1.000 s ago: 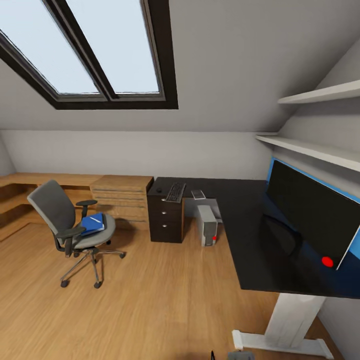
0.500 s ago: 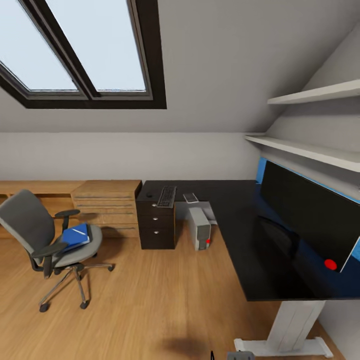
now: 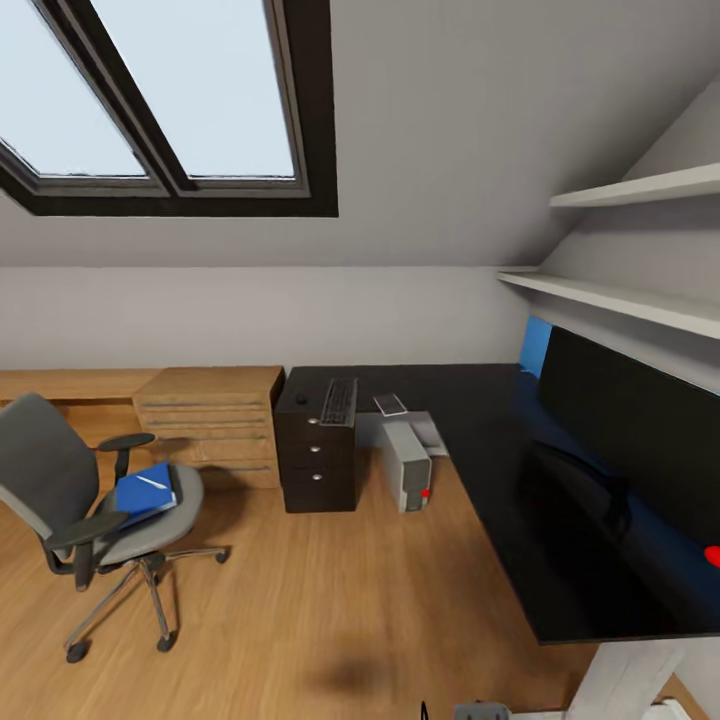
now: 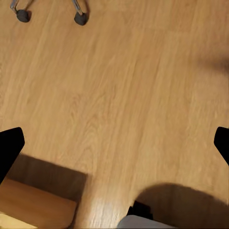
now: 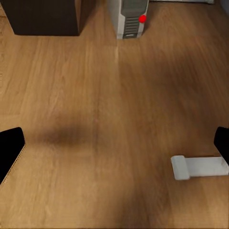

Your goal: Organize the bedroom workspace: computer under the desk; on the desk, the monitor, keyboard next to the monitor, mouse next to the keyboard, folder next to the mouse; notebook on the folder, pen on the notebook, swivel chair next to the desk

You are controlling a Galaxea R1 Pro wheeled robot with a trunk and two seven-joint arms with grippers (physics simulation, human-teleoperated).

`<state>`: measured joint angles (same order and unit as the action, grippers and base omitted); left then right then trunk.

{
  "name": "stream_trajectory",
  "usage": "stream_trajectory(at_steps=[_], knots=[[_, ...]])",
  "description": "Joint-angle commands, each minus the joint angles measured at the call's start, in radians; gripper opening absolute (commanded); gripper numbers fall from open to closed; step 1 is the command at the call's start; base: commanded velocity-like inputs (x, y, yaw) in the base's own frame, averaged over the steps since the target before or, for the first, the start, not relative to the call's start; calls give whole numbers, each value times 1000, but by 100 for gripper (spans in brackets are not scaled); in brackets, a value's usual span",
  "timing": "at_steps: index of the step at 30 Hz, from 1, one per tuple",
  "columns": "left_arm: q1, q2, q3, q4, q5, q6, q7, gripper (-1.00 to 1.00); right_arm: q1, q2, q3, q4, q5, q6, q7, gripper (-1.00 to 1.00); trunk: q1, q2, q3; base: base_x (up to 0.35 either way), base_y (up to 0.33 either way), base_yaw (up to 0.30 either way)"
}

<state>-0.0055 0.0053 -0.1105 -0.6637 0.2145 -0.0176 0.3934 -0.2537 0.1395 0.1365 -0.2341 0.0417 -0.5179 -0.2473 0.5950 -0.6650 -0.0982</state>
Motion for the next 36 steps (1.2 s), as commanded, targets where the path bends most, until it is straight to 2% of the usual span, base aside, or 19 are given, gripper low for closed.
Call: stream_trajectory(at_steps=[1,8,15,36], knots=[[-1,-1,-7,5,9,-2,7,100,-1,0,6,1,4,-1,-10,100,1,-1,-2,270,224,4],[-1,-4,-8,16,8,-2,7,100,-1,0,6,1,4,-1,-10,100,1,-1,-2,278,211,171],[-1,-4,-8,16,8,-3,6,100,-1,-1,6,1,4,-1,-10,100,1,-1,-2,312,119,37],[-1,-4,-12,17,5,-28,7,100,-1,-4,5,1,8,-1,-10,100,1,-1,-2,320,31,1]])
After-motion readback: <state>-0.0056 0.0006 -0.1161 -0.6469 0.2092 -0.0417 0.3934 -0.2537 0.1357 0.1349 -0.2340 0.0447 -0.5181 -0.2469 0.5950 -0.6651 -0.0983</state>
